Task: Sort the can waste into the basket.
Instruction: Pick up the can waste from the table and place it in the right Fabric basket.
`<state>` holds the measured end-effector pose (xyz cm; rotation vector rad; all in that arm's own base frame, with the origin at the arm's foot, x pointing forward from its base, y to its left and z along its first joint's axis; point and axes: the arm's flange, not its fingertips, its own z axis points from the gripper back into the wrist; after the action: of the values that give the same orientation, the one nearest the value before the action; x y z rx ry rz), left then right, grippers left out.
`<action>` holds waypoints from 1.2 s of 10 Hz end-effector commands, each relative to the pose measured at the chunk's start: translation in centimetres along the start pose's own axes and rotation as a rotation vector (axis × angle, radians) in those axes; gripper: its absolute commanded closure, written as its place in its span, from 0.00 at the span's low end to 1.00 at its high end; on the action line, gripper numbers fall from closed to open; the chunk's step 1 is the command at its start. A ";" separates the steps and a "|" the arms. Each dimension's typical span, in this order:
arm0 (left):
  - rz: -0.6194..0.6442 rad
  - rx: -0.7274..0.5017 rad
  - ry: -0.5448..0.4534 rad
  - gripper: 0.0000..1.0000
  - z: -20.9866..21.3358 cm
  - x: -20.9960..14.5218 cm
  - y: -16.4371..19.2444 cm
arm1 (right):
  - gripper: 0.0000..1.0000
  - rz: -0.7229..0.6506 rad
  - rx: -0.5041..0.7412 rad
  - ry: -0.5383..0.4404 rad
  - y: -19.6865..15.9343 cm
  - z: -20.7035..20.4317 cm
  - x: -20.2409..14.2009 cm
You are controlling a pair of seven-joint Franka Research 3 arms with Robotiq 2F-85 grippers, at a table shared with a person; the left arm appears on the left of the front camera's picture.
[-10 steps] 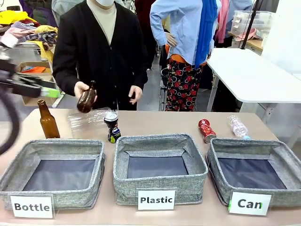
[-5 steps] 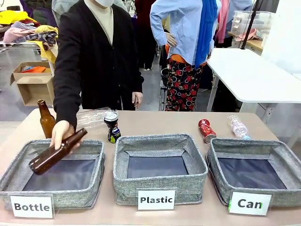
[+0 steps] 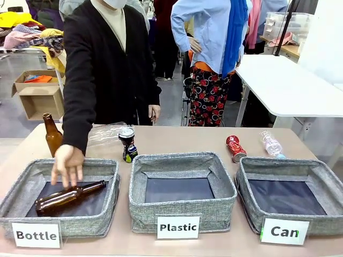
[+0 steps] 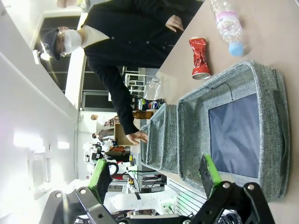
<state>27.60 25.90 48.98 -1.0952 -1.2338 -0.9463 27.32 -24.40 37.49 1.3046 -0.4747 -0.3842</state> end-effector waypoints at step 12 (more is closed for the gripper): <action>0.034 0.065 0.428 0.00 -30.7 -2.4 3.8 | 0.00 0.029 0.018 -0.012 0.0 -0.1 -0.1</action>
<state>38.23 -1.78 46.62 -0.8369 -0.8387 -1.0536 27.32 -24.39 37.51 1.3045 -0.4748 -0.3831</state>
